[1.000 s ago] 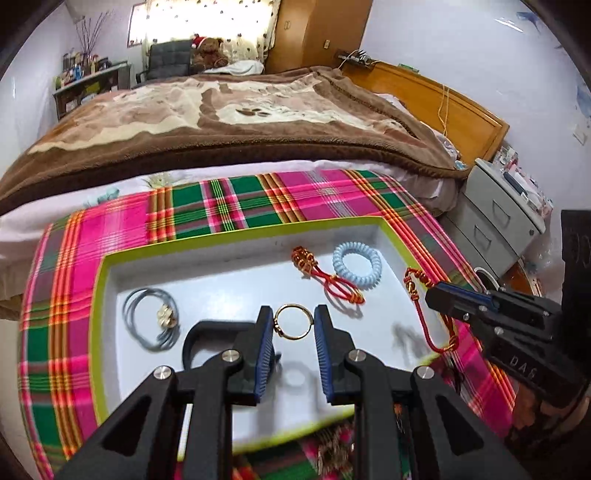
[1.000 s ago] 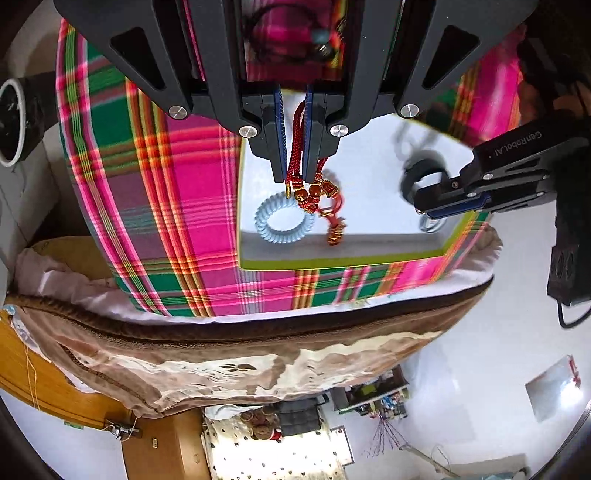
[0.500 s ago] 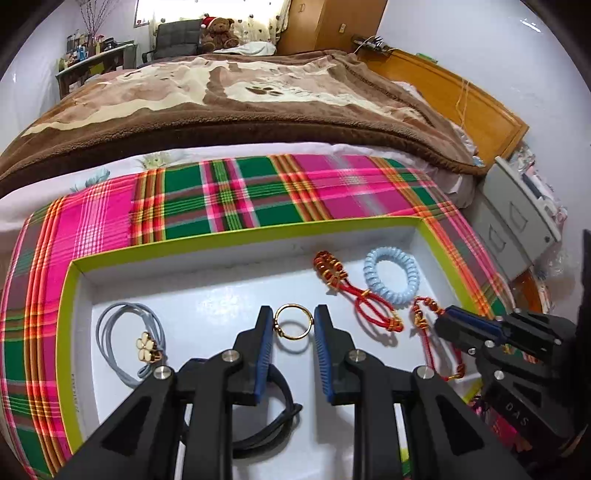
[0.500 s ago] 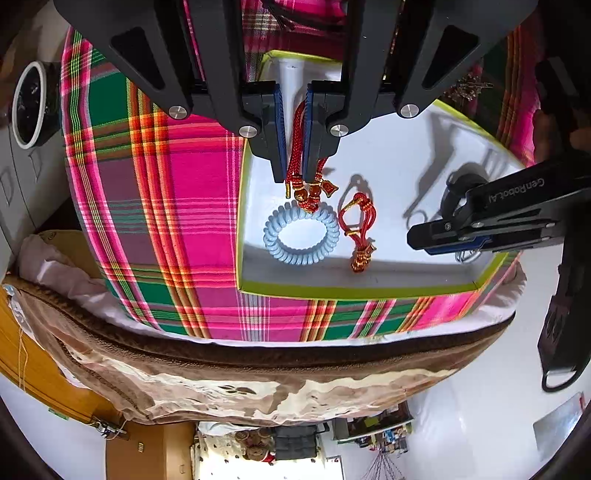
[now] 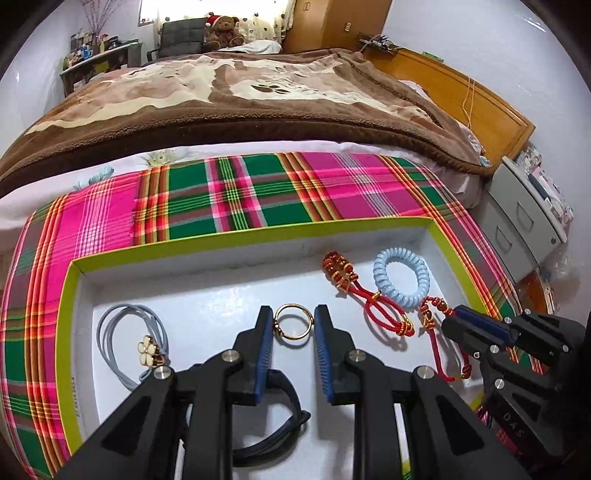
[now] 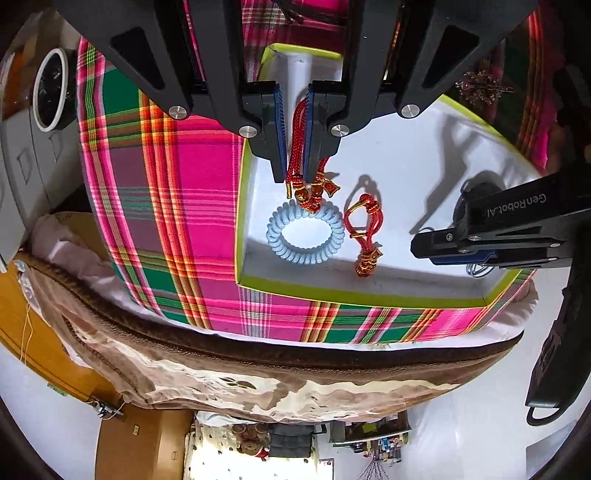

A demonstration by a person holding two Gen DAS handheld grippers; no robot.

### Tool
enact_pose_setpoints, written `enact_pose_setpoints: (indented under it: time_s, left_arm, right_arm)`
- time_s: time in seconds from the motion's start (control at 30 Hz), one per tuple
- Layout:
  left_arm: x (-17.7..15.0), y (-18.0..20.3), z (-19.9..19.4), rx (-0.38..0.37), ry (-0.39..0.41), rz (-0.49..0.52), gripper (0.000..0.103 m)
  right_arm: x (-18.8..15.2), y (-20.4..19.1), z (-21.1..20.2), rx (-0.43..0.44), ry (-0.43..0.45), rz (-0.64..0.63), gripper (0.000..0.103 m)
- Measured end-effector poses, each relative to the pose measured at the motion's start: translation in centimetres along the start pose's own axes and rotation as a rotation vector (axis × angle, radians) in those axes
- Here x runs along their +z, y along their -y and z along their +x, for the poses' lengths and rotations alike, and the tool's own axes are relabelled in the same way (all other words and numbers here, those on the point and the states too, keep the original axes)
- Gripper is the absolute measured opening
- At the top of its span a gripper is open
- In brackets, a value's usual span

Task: Organize jewelry
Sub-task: 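Carry the gold ring into the tray and open left tool while right tool releases the red ornament there, then grasp the gold-and-pearl hair clip with left tool while right tool grasps the dark beaded bracelet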

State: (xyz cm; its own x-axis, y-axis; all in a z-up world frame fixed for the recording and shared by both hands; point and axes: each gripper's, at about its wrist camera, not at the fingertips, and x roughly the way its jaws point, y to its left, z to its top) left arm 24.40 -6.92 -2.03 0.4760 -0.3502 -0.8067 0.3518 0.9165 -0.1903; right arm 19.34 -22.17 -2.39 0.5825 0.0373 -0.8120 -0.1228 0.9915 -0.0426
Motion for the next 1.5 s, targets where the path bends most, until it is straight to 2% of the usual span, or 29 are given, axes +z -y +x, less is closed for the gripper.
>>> enact_pose_setpoints:
  time_s: [0.1,0.17,0.2,0.53,0.57,0.6,0.63,0.67,0.7,1.1,1.27,1.43,1.5]
  left_arm:
    - [-0.1,-0.1,-0.2,-0.010,0.005,-0.006,0.026]
    - [-0.1,0.0,-0.5,-0.010,0.012,-0.002,0.038]
    - [-0.1,-0.1,-0.6,-0.013,0.014,-0.005,0.039]
    - [-1.0,0.4,-3.4,-0.032,0.049,-0.011,0.042]
    - [-1.1,0.5,-3.8,-0.031,0.053,-0.006,0.043]
    - [-1.3,0.6,-4.3,-0.031,0.062,-0.004,0.043]
    - [-1.5,0.7,-4.9,-0.035,0.070,-0.003,0.043]
    - [-1.8,0.8,-5.5,-0.043,0.076,-0.001,0.045]
    - [-2.0,0.8,-6.0,-0.044,0.082,0.000,0.045]
    - [-6.0,1.3,-11.3,-0.054,0.151,0.008,0.047]
    - [-8.4,0.9,-12.3,-0.061,0.162,-0.002,0.047]
    - [-10.4,0.3,-12.1,-0.033,0.151,-0.040,0.047]
    - [-10.9,0.2,-12.1,-0.047,0.143,-0.040,0.047]
  right_arm:
    - [0.0,0.2,-0.1,0.020,-0.002,0.014,0.009]
    - [0.1,0.5,-0.1,0.039,0.002,0.031,0.010]
    - [0.1,0.6,-0.2,0.044,0.006,0.037,0.011]
    - [-0.3,0.4,-2.7,0.093,0.074,0.044,0.015]
    - [-0.4,0.3,-3.1,0.099,0.082,0.046,0.017]
    - [-0.5,0.3,-3.6,0.108,0.092,0.048,0.027]
    - [-0.6,0.3,-4.2,0.115,0.102,0.049,0.043]
    - [-0.8,0.3,-4.7,0.123,0.112,0.049,0.050]
    - [-1.0,0.3,-5.2,0.132,0.121,0.049,0.052]
    - [-4.7,1.1,-10.0,0.227,0.205,0.084,0.052]
    - [-6.6,0.4,-10.2,0.278,0.186,0.033,0.052]
    - [-7.5,-2.4,-8.9,0.338,0.132,-0.050,0.052]
    - [-7.8,-3.4,-8.2,0.345,0.112,-0.070,0.052]
